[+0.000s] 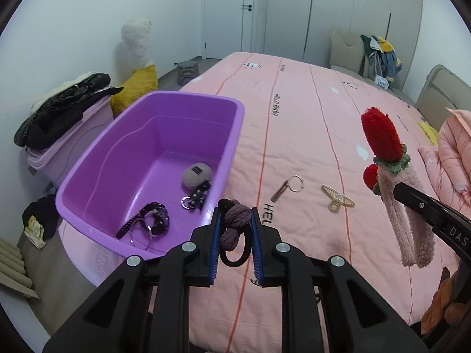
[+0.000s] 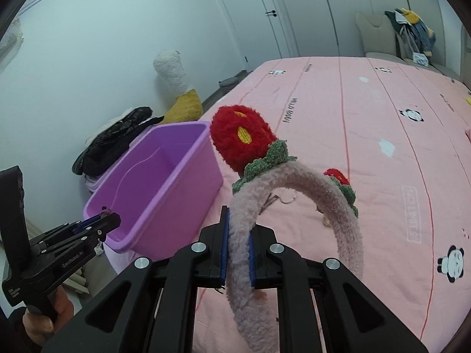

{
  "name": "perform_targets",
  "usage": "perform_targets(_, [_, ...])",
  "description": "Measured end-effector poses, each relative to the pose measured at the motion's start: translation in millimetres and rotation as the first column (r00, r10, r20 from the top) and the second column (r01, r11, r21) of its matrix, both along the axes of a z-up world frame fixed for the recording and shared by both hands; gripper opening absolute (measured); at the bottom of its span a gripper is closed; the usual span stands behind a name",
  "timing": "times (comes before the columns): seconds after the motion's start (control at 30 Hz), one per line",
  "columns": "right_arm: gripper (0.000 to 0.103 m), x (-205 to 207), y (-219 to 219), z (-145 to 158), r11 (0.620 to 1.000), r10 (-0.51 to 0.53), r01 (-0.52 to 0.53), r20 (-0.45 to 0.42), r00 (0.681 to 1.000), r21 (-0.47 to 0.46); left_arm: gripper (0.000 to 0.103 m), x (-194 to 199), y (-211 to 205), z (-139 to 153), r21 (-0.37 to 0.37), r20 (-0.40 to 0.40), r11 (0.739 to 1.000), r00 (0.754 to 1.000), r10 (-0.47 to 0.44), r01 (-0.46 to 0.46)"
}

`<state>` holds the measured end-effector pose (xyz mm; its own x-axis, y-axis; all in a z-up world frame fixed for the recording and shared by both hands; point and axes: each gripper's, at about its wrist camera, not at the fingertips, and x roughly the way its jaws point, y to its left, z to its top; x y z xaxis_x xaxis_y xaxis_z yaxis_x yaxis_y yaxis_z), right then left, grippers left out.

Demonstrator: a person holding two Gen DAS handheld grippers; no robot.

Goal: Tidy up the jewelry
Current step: 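Carry the hair tie and headband over the purple tub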

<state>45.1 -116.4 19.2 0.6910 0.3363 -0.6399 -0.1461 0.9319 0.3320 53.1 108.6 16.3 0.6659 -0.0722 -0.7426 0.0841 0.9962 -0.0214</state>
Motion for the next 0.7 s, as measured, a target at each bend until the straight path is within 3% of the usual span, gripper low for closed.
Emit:
perform_targets(0.4, [0.011, 90, 129, 44, 0.969, 0.247, -0.248, 0.060, 0.967, 0.004, 0.019, 44, 119, 20, 0.009, 0.030, 0.974, 0.973, 0.228, -0.229])
perform_targets(0.7, [0.011, 148, 207, 29, 0.933, 0.358, -0.358, 0.003, 0.934, -0.035, 0.019, 81, 149, -5, -0.016, -0.033, 0.956, 0.955, 0.294, -0.294])
